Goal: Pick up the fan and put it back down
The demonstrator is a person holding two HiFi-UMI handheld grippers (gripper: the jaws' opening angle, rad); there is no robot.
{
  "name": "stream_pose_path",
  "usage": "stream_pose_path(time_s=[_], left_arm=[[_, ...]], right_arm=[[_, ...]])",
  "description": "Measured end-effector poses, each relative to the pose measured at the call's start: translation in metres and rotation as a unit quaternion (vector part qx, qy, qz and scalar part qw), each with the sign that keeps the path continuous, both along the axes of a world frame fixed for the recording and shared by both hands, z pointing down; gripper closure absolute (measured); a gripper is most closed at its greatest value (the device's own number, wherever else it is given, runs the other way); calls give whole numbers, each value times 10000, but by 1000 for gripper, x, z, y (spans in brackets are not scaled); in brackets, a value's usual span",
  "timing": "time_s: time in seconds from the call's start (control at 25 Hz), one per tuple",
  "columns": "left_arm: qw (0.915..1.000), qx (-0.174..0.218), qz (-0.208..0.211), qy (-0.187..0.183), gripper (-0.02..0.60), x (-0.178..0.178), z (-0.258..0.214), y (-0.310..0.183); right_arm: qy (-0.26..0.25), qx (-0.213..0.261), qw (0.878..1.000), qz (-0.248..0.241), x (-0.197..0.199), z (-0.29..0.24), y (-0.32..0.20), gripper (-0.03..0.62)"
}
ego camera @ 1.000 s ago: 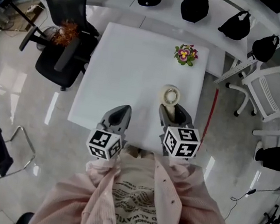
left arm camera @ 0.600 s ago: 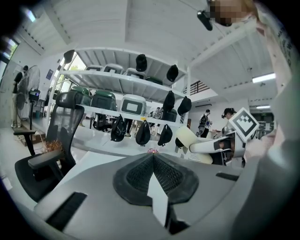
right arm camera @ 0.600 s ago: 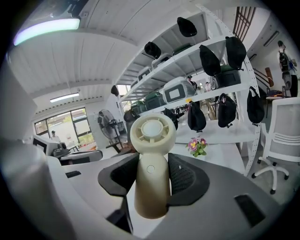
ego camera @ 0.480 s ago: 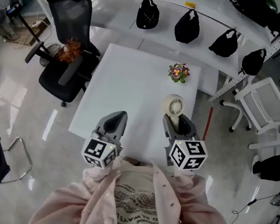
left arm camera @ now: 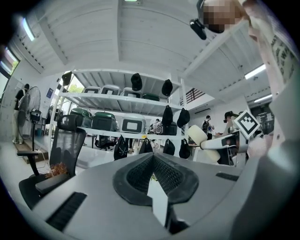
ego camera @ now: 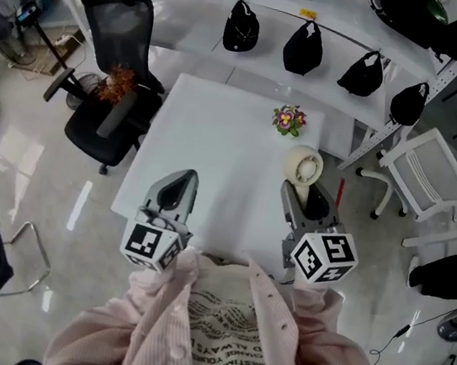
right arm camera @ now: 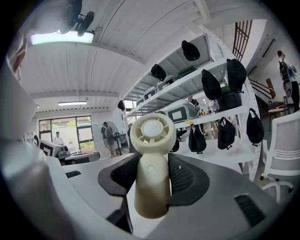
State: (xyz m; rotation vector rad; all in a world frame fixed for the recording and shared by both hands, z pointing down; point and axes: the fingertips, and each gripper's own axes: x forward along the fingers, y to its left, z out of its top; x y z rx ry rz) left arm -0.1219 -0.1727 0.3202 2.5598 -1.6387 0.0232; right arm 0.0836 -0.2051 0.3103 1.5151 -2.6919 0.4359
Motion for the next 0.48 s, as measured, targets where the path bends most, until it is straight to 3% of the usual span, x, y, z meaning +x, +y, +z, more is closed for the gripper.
stream_pose_path(time_s=[0.48], left_arm=[[9997,103,-232,-23,580,-5,-7,5]], right_arm=[[-162,131,9998,28,11,-9,6,410]])
